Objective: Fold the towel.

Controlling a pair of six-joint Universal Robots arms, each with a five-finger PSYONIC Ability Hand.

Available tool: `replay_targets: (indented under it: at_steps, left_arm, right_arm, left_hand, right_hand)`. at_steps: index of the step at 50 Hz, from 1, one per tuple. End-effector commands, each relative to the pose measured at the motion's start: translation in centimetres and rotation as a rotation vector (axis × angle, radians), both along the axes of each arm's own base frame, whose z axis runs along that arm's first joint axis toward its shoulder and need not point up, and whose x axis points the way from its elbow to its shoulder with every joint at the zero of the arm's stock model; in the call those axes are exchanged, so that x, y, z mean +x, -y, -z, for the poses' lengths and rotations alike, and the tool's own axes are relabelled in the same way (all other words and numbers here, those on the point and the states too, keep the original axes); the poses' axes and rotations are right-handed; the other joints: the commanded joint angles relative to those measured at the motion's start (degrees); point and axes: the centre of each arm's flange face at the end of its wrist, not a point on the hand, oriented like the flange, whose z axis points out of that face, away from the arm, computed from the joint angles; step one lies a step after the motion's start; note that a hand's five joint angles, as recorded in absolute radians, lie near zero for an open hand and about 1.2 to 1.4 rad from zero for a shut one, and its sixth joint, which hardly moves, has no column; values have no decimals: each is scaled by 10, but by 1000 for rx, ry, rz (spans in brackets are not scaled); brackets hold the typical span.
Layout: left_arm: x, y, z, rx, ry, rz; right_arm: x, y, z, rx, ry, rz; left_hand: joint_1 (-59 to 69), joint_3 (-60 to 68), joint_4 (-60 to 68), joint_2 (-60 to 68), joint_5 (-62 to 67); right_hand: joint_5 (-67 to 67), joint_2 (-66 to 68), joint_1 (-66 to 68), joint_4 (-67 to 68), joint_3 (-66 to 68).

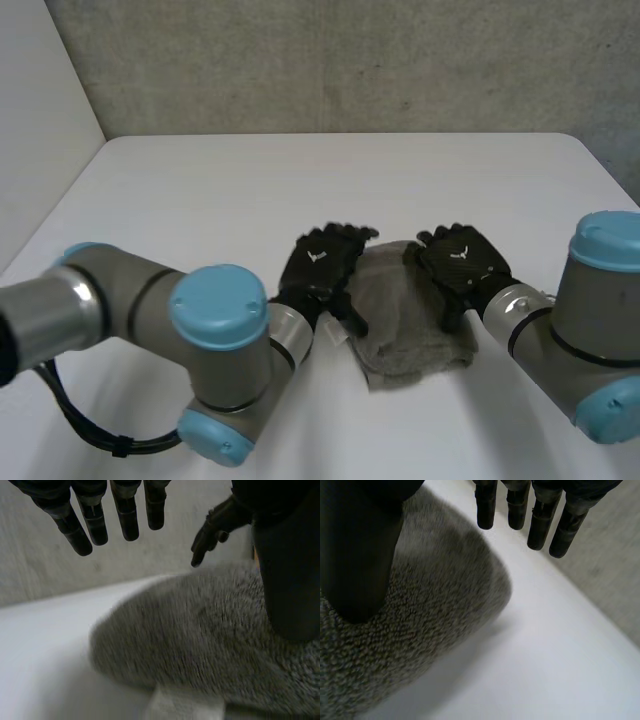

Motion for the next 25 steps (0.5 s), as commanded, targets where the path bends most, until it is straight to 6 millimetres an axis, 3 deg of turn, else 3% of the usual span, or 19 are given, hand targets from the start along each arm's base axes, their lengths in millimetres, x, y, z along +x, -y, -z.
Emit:
replay_targets:
  at_steps: [1, 8, 13, 16, 17, 18, 19, 20, 21, 22, 23, 24, 25]
  left_arm:
    - [4, -8, 32, 112, 123, 5]
    - [14, -16, 39, 150, 162, 3]
    - [14, -17, 26, 131, 142, 4]
    - [13, -16, 9, 102, 113, 4]
    - [12, -17, -4, 79, 90, 7]
    - [12, -17, -4, 79, 90, 7]
    - [12, -16, -19, 52, 65, 5]
    - [12, -15, -37, 18, 32, 3]
    - [12, -15, -37, 18, 31, 3]
    - [13, -15, -56, -15, -3, 1]
    - [16, -14, -77, -49, -38, -5]
    - [16, -14, -78, -49, -39, -5]
    - [19, -15, -98, -78, -67, -10]
  right_arm:
    - [-7, 9, 23, 147, -43, 25]
    - [-16, 22, 15, 148, -39, 44]
    - [-12, 23, -3, 150, -9, 9]
    - [-11, 24, -10, 142, -3, 7]
    - [-9, 24, -20, 126, 11, 6]
    - [-8, 26, -33, 101, 35, 12]
    - [-8, 26, -33, 101, 35, 12]
    - [-8, 28, -49, 69, 72, 25]
    - [-8, 29, -67, 35, 118, 41]
    - [-8, 29, -67, 35, 119, 41]
    - [-8, 30, -85, 6, 175, 54]
    - [-8, 30, -85, 6, 175, 55]
    - [-11, 32, -104, -21, 237, 78]
  left_hand:
    - [-18, -12, -29, -19, -113]
    - [-20, -14, -31, -21, -115]
    - [-23, -18, -34, -25, -118]
    - [-25, -19, -36, -26, -120]
    - [-28, -23, -39, -30, -123]
    - [-28, -23, -39, -30, -123]
    - [-28, -23, -39, -30, -123]
    - [-28, -23, -39, -30, -123]
    - [-28, -23, -39, -30, -123]
    - [-28, -23, -39, -30, -123]
    - [-28, -23, -39, -30, -123]
    - [-28, -23, -39, -30, -123]
    - [-28, -23, -39, -30, -123]
  right_hand:
    - [-36, -39, -31, -45, -39]
    - [-36, -39, -31, -45, -39]
    - [-36, -39, -31, -45, -39]
    - [-36, -39, -31, -45, -39]
    - [-36, -39, -31, -45, -39]
    - [-36, -39, -31, -45, -39]
    - [-36, -39, -31, -45, -39]
    - [-36, -39, -31, -45, -39]
    - [-36, -39, -31, -45, -39]
    - [-36, -39, -31, -45, -39]
    - [-36, -39, -31, -45, -39]
    - [-36, -39, -31, -45, -39]
    - [-36, -39, -31, -45, -39]
